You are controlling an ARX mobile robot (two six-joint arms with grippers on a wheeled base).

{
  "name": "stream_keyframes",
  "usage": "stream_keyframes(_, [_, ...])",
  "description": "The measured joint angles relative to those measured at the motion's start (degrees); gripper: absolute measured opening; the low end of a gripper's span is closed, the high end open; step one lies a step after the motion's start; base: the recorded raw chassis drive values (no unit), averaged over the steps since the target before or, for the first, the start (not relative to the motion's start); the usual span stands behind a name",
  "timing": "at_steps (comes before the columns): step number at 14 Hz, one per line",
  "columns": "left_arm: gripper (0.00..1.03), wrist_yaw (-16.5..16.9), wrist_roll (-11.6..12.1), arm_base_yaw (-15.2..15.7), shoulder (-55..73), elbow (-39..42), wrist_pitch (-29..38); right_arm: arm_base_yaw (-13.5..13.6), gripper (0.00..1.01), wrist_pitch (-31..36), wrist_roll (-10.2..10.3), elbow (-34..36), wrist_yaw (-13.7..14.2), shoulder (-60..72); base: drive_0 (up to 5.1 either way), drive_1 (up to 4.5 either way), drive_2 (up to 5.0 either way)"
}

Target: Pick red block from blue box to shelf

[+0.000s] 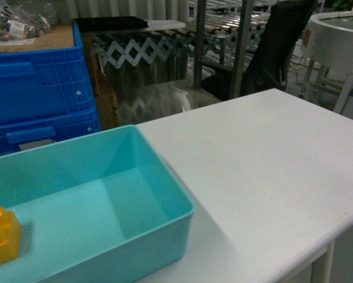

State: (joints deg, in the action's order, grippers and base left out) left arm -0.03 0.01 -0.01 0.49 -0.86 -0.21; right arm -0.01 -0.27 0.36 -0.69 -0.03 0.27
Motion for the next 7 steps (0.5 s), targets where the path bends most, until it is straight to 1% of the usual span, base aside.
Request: stream_keyframes(7, [0.98,0.0,0.0,0.0,0.0,0.0,0.0,0.0,0.28,0.0,0.0,0.0,0.0,0.0,-1.7,-1.65,-1.7])
